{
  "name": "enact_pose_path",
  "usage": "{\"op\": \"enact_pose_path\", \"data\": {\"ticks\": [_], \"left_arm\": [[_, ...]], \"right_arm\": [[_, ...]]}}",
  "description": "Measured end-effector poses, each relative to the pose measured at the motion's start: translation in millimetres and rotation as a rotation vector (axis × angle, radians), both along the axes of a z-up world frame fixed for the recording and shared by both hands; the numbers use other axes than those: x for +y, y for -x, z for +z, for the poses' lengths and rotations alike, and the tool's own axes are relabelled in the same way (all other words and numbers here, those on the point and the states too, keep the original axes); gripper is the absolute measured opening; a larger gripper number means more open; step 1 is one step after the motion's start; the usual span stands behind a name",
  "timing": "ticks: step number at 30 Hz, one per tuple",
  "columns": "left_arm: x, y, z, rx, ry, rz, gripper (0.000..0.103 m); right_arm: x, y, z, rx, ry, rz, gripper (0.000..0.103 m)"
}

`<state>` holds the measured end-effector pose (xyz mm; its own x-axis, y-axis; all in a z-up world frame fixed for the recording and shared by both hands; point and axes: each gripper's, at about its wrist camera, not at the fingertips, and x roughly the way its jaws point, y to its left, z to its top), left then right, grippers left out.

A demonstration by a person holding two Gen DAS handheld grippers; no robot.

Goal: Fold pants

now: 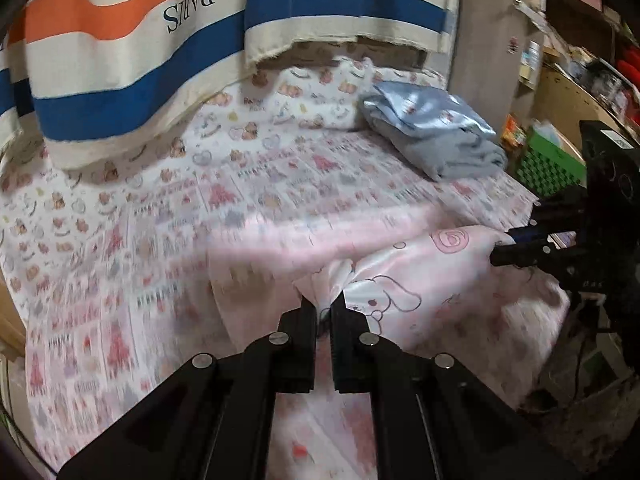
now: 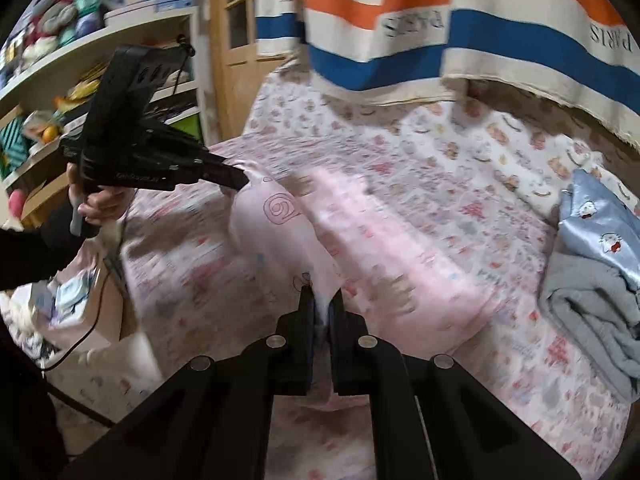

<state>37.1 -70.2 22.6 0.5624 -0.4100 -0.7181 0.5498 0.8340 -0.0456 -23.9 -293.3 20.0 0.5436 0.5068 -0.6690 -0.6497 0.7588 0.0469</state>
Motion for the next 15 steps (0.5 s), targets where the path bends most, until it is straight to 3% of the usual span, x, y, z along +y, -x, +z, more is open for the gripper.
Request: {"op": "enact_pose_path", "data": {"ticks": [7, 11, 15], "left_arm": [[-31.6, -65.3, -13.1, -0.014, -0.127, 0.051, 0.005], [-35.1, -91.2, -23.3, 0.04, -0.115, 0.064, 0.005], [-38.4, -103.2, -32.4, 0.04, -0.114, 0.067, 0.006]], "right_arm": [[-2.0, -66.9, -6.7, 0.019, 0.067, -0.121, 0.006], [-7.7, -97.9, -19.4, 0.088, 0.053, -0.145, 0.006], [-11.0, -113.5, -29.8, 0.116, 0.054, -0.17, 0.006]]}}
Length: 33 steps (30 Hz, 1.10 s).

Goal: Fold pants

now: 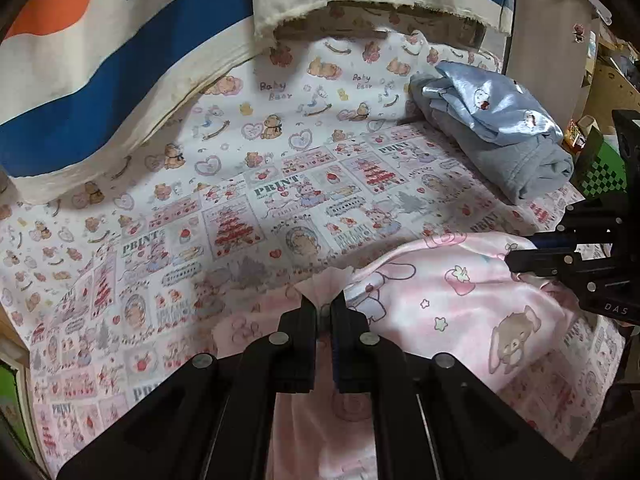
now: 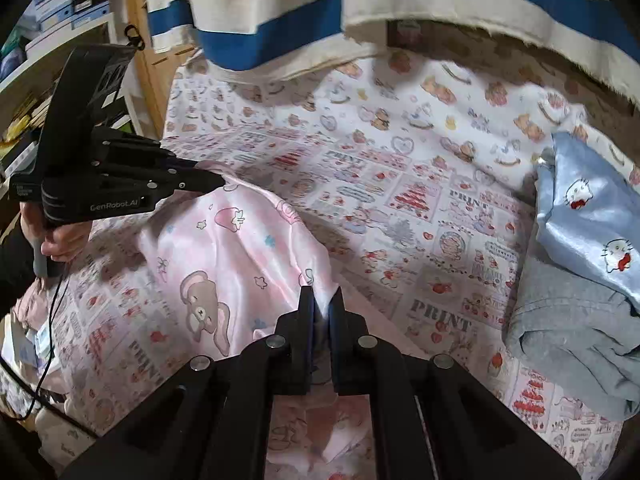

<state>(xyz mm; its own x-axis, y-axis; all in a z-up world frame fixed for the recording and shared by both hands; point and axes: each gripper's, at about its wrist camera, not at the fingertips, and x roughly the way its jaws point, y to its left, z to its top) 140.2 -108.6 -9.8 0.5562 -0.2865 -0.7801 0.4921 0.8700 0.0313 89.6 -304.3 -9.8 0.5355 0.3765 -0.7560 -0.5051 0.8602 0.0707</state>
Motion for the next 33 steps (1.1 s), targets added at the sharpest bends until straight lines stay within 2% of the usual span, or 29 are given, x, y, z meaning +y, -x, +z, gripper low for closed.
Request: {"op": "enact_pose_path", "data": {"ticks": [2, 4, 6, 7, 9, 10, 11, 12, 16, 18, 20, 21, 22, 23, 25, 27, 32, 33], "left_arm": [[-0.8, -5.4, -4.6, 0.009, -0.002, 0.006, 0.006], [-0.7, -7.6, -5.4, 0.008, -0.007, 0.016, 0.011], [3.6, -8.8, -1.6, -0.01, -0.021, 0.052, 0.025], [8.4, -8.6, 1.6, -0.025, -0.012, 0.073, 0.036], [21.7, -4.9, 11.0, -0.054, 0.032, 0.09, 0.039], [29.6, -0.5, 16.0, -0.058, 0.05, 0.093, 0.039], [36.3, 3.3, 20.0, -0.06, 0.067, 0.093, 0.04], [43.2, 8.9, 23.6, -0.061, 0.086, 0.093, 0.04], [66.7, 42.1, 27.1, -0.056, 0.144, 0.08, 0.04], [72.8, 56.9, 19.4, -0.02, 0.17, 0.056, 0.04], [74.9, 66.7, 8.3, 0.021, 0.165, 0.043, 0.038], [75.1, 70.9, 2.5, 0.033, 0.161, 0.036, 0.033], [74.3, 74.2, -2.6, 0.037, 0.154, 0.028, 0.02], [72.9, 76.4, -8.0, 0.039, 0.133, 0.028, 0.017], [71.7, 80.2, -15.2, 0.039, 0.109, 0.031, 0.017], [71.4, 80.9, -21.0, 0.066, 0.118, 0.02, 0.017], [71.4, 79.9, -26.4, 0.055, 0.107, 0.024, 0.017], [72.3, 77.6, -28.0, 0.061, 0.11, 0.028, 0.014]], "right_arm": [[-0.4, -4.5, -3.8, -0.003, 0.014, -0.021, 0.006], [-2.6, -8.3, -4.8, -0.011, 0.026, -0.057, 0.007], [-9.5, -8.9, -2.3, -0.015, 0.017, -0.094, 0.008], [-14.3, -7.9, 0.0, -0.02, 0.011, -0.121, 0.012], [-27.8, -2.6, 7.3, -0.045, -0.02, -0.189, 0.031], [-37.7, 4.9, 12.8, -0.073, -0.061, -0.222, 0.047], [-45.0, 11.9, 17.0, -0.1, -0.092, -0.251, 0.053], [-54.3, 23.9, 22.0, -0.126, -0.128, -0.281, 0.053], [-69.7, 56.0, 27.1, -0.127, -0.193, -0.279, 0.053], [-69.1, 67.9, 23.7, -0.11, -0.207, -0.253, 0.053], [-62.2, 78.1, 14.9, -0.083, -0.195, -0.23, 0.053], [-58.8, 81.3, 10.4, -0.072, -0.187, -0.226, 0.052], [-54.1, 84.9, 4.1, -0.059, -0.172, -0.223, 0.046], [-50.7, 88.2, -0.8, -0.056, -0.158, -0.231, 0.041], [-44.5, 94.3, -9.9, -0.051, -0.154, -0.246, 0.036], [-40.2, 96.6, -15.4, -0.036, -0.152, -0.243, 0.034], [-34.7, 94.3, -23.0, 0.001, -0.122, -0.243, 0.034], [-34.7, 93.1, -24.9, 0.009, -0.118, -0.245, 0.034]]}}
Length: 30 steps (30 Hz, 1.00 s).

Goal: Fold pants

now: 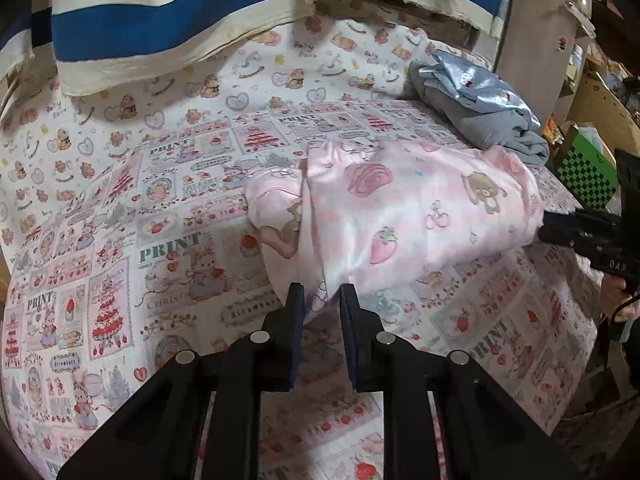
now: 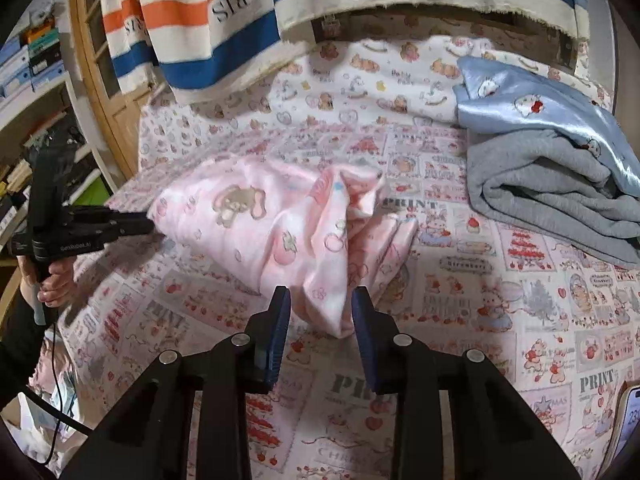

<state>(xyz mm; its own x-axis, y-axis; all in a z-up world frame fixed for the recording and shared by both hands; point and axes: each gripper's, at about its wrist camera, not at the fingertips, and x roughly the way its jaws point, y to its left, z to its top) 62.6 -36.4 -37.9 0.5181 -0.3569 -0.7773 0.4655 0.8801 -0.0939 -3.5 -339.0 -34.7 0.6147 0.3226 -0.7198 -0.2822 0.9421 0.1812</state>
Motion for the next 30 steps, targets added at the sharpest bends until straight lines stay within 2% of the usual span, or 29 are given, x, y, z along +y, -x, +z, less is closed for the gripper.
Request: {"op": "enact_pose_path", "data": {"ticks": [1, 3, 8, 13, 18, 22, 24, 27, 30], "left_arm": [[0.9, -1.6, -1.2, 0.005, 0.004, -0.002, 0.002], [2.8, -1.7, -0.9, -0.006, -0.003, 0.011, 0.002], [16.5, -1.9, 13.0, -0.025, 0.016, 0.05, 0.002], [18.7, -1.7, 15.1, -0.034, -0.017, 0.069, 0.002], [7.1, 5.8, 0.6, -0.078, -0.112, 0.075, 0.002], [19.0, 2.8, 11.4, -0.074, -0.043, 0.103, 0.002], [20.2, 3.4, 21.0, -0.094, -0.021, 0.09, 0.002], [12.7, 4.6, 25.4, -0.114, -0.05, 0.077, 0.003], [5.2, 5.0, 24.5, -0.134, -0.085, 0.068, 0.013]], "right_arm": [[0.8, -2.3, -3.2, 0.014, 0.005, -0.003, 0.034], [3.6, -6.0, -11.3, 0.054, 0.024, -0.006, 0.001], [-4.4, 0.9, -2.4, 0.034, 0.005, -0.055, 0.001], [-8.4, 9.4, -0.3, 0.04, 0.023, -0.056, 0.001], [-6.6, 18.9, -13.0, 0.057, 0.079, -0.048, 0.001], [-19.3, 22.6, -8.1, 0.045, 0.115, -0.101, 0.001], [-29.9, 24.8, 0.0, 0.025, 0.102, -0.111, 0.001], [-37.6, 28.7, 12.7, -0.013, 0.066, -0.094, 0.001], [-39.0, 30.0, 23.6, -0.053, 0.027, -0.081, 0.001]]}}
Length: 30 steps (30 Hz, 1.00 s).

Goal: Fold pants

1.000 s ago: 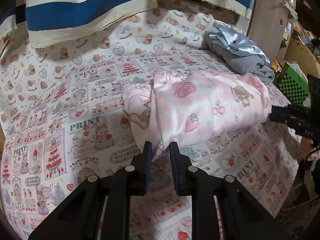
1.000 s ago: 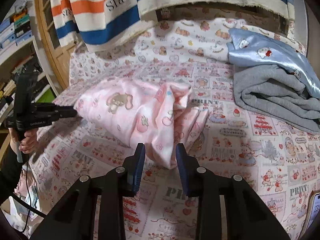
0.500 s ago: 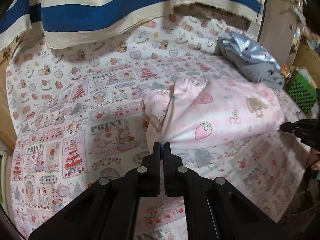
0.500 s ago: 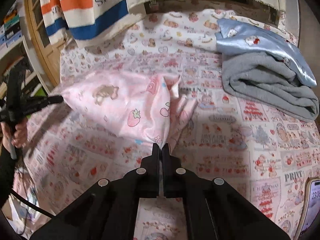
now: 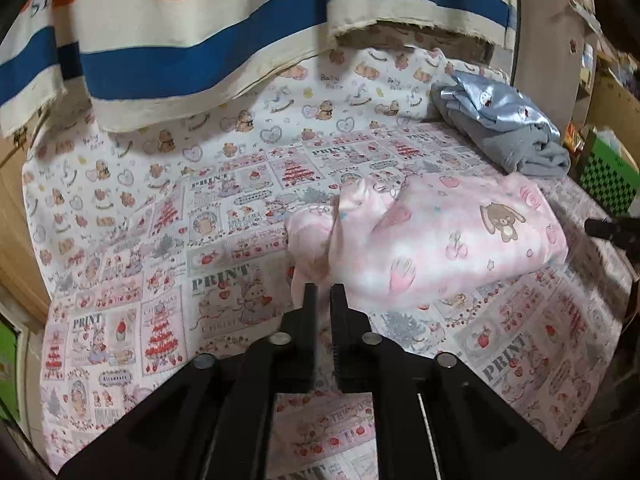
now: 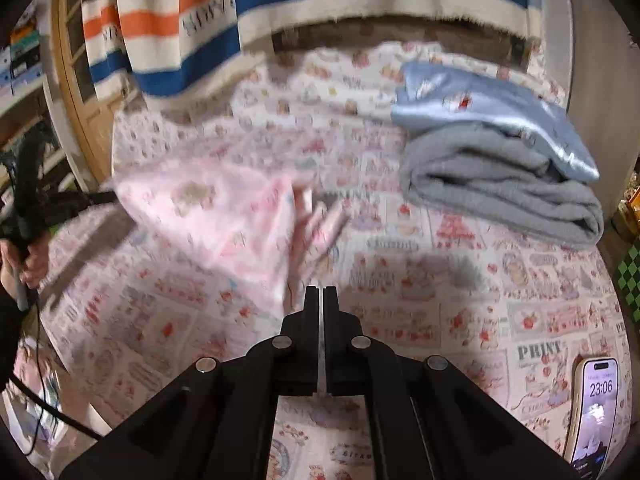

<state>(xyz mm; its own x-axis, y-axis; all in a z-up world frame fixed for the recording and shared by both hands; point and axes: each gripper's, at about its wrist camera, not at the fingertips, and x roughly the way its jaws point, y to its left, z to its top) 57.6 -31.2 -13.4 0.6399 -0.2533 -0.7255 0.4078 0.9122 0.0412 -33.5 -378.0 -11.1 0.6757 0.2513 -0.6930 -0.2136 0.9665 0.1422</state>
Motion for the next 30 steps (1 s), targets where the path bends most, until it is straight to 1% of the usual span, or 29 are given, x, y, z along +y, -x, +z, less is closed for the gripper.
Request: {"op": "enact_pose_path", "data": {"ticks": [2, 4, 5, 6, 7, 8, 9, 10, 13, 16, 18, 21, 23, 24, 25, 26, 27, 28, 29, 30], "left_arm": [[-3.5, 0.1, 5.4, -0.036, -0.01, -0.01, 0.046], [-7.9, 0.9, 17.1, -0.085, 0.011, -0.043, 0.057], [-10.3, -1.0, 23.3, -0.099, 0.025, -0.047, 0.059], [-12.0, -5.1, 28.0, -0.094, 0.04, -0.045, 0.059], [-14.3, -10.3, 32.2, -0.078, 0.061, -0.042, 0.059], [-16.4, -16.8, 35.8, -0.061, 0.09, -0.039, 0.059], [-18.4, -23.9, 38.6, -0.048, 0.113, -0.034, 0.059], [-21.4, -30.3, 39.9, -0.04, 0.121, -0.028, 0.059], [-29.0, -52.2, 40.1, -0.024, 0.128, -0.006, 0.059], [-34.2, -74.5, 32.5, 0.02, 0.149, 0.009, 0.059], [-36.3, -90.4, 23.3, 0.069, 0.171, 0.013, 0.059], [-40.0, -106.4, 4.2, 0.144, 0.227, 0.017, 0.059], [-43.7, -110.8, -8.4, 0.17, 0.236, 0.015, 0.058], [-46.3, -112.1, -14.4, 0.181, 0.216, 0.017, 0.056], [-49.5, -112.1, -18.0, 0.188, 0.191, 0.014, 0.047], [-51.3, -111.1, -19.2, 0.185, 0.174, 0.01, 0.042], [-52.1, -110.1, -20.0, 0.171, 0.159, 0.016, 0.042], [-51.4, -109.9, -20.5, 0.161, 0.161, 0.021, 0.037], [-50.8, -110.4, -21.3, 0.163, 0.173, 0.021, 0.027], [-50.1, -112.1, -22.6, 0.175, 0.185, 0.018, 0.021]], "right_arm": [[0.0, -7.9, 4.4, 0.015, -0.035, 0.007, 0.002], [1.1, -18.0, 7.3, 0.023, -0.064, 0.01, 0.002], [0.8, -25.1, 9.3, 0.022, -0.082, 0.001, 0.003], [1.6, -30.1, 9.6, 0.022, -0.096, -0.005, 0.005], [0.8, -38.7, 11.4, 0.027, -0.129, -0.009, 0.014], [-0.2, -47.8, 12.7, 0.036, -0.169, -0.011, 0.031], [0.1, -54.0, 13.4, 0.043, -0.193, -0.017, 0.041], [-0.6, -63.1, 14.3, 0.046, -0.225, -0.032, 0.047], [1.1, -83.1, 16.4, 0.059, -0.252, -0.048, 0.047], [1.1, -101.3, 12.4, 0.085, -0.259, -0.077, 0.039], [2.1, -113.7, 6.8, 0.116, -0.261, -0.089, 0.037], [6.7, -128.5, -4.8, 0.163, -0.27, -0.077, 0.036], [9.1, -132.0, -16.1, 0.188, -0.286, -0.089, 0.036], [9.3, -131.0, -19.8, 0.194, -0.281, -0.102, 0.036], [9.9, -127.2, -23.4, 0.184, -0.28, -0.12, 0.03], [10.5, -123.6, -25.8, 0.159, -0.287, -0.13, 0.023], [10.3, -122.6, -26.8, 0.144, -0.287, -0.133, 0.02], [10.4, -121.5, -27.0, 0.116, -0.283, -0.135, 0.012], [10.5, -121.4, -27.2, 0.098, -0.279, -0.14, 0.011], [10.3, -121.6, -27.1, 0.096, -0.279, -0.14, 0.01]]}}
